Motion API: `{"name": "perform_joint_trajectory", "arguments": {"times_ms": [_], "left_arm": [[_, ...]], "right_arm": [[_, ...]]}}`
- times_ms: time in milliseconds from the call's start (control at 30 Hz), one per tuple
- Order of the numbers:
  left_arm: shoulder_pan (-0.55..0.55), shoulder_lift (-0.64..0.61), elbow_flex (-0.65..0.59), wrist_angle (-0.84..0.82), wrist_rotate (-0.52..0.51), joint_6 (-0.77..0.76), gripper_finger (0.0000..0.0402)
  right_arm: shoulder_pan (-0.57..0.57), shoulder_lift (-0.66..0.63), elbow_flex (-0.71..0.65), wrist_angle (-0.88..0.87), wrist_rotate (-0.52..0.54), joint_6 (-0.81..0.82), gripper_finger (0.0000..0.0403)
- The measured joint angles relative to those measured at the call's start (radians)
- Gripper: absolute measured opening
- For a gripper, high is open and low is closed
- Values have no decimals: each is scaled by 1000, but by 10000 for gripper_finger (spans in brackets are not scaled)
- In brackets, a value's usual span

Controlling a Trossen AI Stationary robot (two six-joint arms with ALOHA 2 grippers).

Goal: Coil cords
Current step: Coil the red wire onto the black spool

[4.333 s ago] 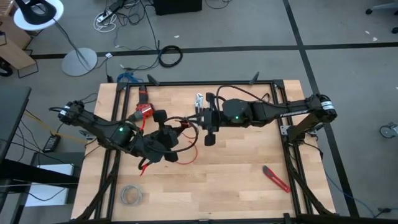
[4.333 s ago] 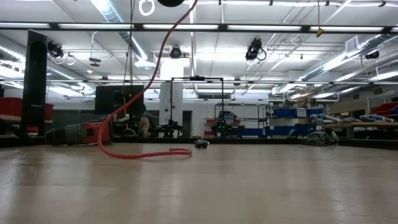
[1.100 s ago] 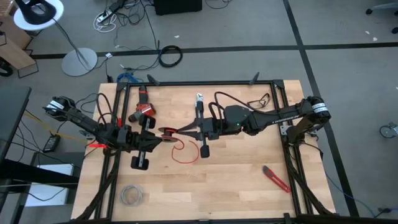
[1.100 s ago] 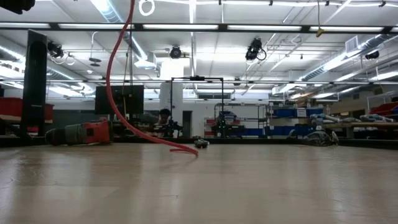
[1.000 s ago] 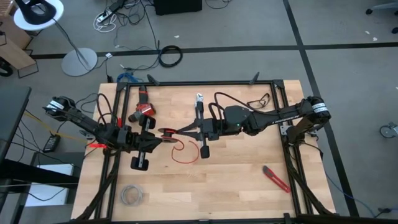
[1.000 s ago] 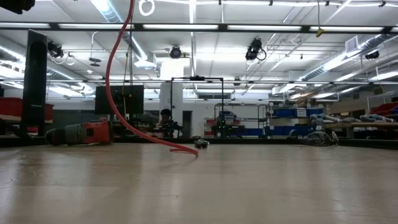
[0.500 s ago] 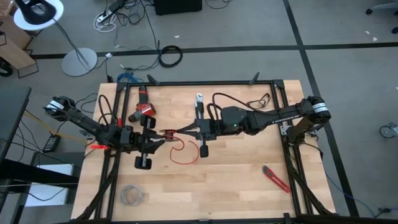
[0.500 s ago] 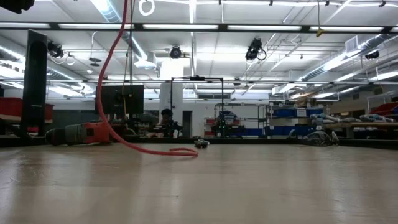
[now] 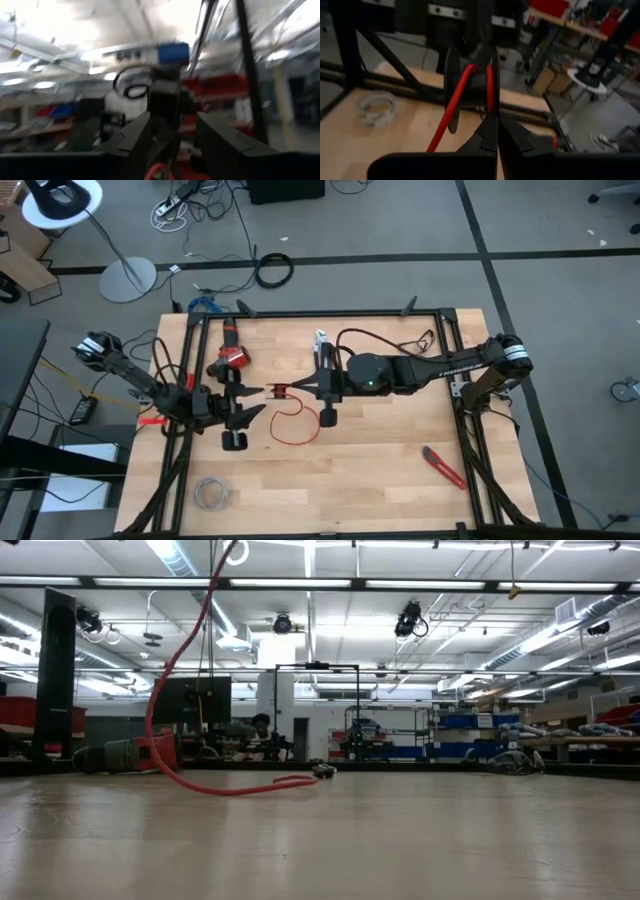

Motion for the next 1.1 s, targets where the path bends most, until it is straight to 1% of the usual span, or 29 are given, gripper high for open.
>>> {"name": "perform_joint_trajectory", "arguments": {"times_ms": [67,167,233,267,367,433,567,700,800,933,1100], "left_arm": [[-22,-16,38,-133,-97,-6,162],[-43,-24,133,-416,-276,-57,162],[-50,-24,213,-649,-356,-121,162],[-51,-24,255,-764,-367,-167,162],[-50,-15,384,-1088,-375,-311,162],[-50,-3,456,-1242,-376,-368,162],[-46,19,579,-1462,-378,-439,162],[-9,67,670,-1697,-367,-551,162],[26,110,716,-1809,-318,-623,162],[73,182,757,-1870,-252,-633,162],[105,248,836,-1946,-236,-632,162]], "right_arm": [[-9,0,0,-37,8,9,0],[-25,0,0,-78,9,19,0],[-36,0,0,-89,9,27,0],[-41,0,0,-96,10,30,0],[-59,0,0,-130,9,38,0],[-67,0,0,-148,9,39,0],[-80,0,0,-176,9,40,0],[-89,0,0,-181,9,40,0],[-92,0,0,-181,9,40,0],[-95,0,0,-182,7,44,0],[-96,0,0,-194,6,49,0]]}}
